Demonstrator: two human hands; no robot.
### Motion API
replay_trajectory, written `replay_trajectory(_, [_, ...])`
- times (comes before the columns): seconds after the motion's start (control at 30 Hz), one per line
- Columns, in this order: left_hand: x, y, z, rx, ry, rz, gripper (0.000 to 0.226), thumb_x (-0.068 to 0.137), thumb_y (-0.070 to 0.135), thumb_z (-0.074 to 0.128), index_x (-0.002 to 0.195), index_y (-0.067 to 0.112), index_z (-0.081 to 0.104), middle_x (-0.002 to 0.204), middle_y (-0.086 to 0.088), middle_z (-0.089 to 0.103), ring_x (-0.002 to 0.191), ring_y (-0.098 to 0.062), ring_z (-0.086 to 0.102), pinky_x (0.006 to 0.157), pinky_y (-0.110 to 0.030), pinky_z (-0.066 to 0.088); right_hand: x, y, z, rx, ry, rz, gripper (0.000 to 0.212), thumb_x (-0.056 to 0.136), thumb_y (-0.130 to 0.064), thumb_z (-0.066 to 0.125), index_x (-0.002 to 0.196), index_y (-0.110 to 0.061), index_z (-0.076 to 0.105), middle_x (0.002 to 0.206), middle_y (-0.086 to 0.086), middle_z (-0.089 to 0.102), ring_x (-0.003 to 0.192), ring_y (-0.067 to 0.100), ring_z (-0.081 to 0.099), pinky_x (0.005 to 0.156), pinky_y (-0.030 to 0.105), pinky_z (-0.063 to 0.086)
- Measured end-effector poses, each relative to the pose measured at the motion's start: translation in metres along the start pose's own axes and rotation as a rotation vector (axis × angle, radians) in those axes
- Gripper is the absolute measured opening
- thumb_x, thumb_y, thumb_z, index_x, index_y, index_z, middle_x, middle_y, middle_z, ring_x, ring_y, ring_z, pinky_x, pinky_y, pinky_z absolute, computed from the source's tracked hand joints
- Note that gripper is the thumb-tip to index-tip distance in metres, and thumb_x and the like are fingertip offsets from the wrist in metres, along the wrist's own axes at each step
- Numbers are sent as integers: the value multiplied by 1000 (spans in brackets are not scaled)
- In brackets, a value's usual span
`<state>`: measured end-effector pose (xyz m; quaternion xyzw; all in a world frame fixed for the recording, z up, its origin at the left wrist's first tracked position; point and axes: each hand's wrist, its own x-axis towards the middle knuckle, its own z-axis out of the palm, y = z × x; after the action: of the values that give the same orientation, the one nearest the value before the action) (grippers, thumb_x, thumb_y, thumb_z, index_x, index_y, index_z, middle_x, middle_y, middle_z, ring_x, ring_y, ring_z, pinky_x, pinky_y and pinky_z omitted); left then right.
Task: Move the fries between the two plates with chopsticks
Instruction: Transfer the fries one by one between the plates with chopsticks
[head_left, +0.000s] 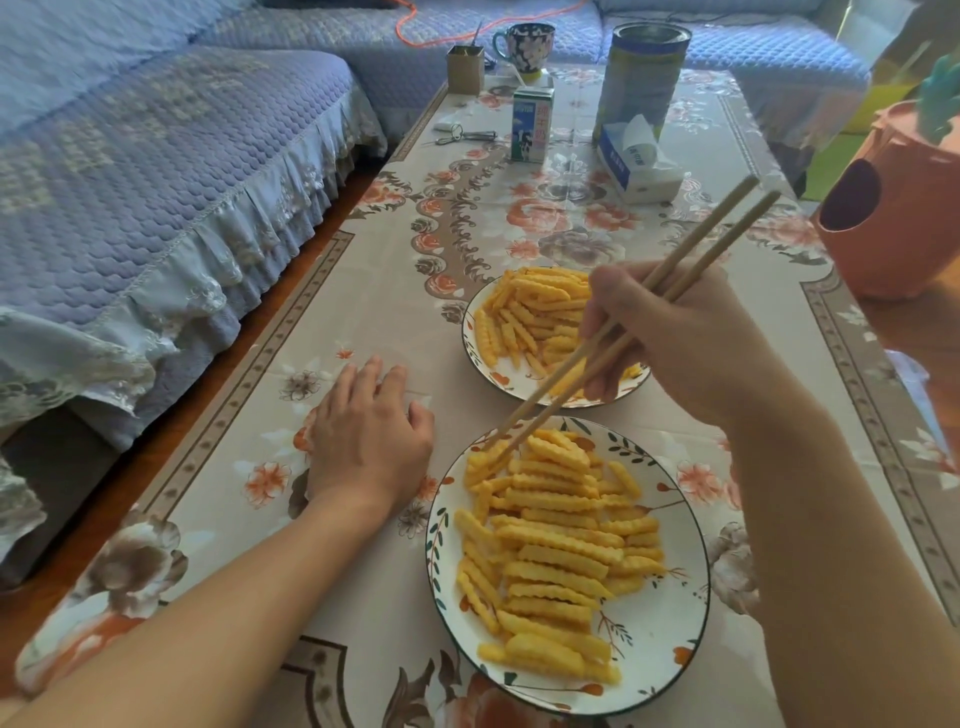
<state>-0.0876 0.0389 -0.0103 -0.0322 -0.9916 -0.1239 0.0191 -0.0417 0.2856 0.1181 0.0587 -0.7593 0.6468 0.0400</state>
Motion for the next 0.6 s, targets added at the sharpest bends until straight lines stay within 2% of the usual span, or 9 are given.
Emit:
replay_trajectory(0.17, [1,0,0,1,1,-1,58,99,41,36,154,22,40,164,-5,32,154,-25,19,125,-44,15,1,5,3,-158,-60,5,33,99,-23,62,78,2,65,55,9,65,48,30,67,48,34,57])
replay_trajectory(0.27, [1,0,1,2,-1,1,59,99,40,37,155,22,40,164,-6,32,154,-25,19,125,-44,15,0,2,-5,-145,-18,-21,33,98,-24,63,78,3,65,54,8,64,46,28,64,46,33,56])
replay_trajectory(0.37, [1,-1,2,2,0,5,58,99,40,37,154,21,40,164,-6,33,154,-26,19,125,-44,15,3,4,-9,-76,162,-62,31,101,-23,60,78,-3,67,55,8,64,46,28,65,45,34,56])
replay_trajectory(0.47, [1,-2,3,6,5,6,59,99,41,36,154,22,40,164,-5,33,153,-26,20,125,-44,16,11,16,-9,-32,372,-42,30,104,-24,58,86,-4,70,60,9,68,55,30,72,50,32,60])
replay_trajectory(0.6, [2,-2,3,4,9,11,59,98,40,37,154,22,40,163,-6,34,153,-26,22,125,-45,18,17,31,2,-12,425,12,34,105,-30,57,85,-5,71,68,14,72,61,32,75,56,37,63])
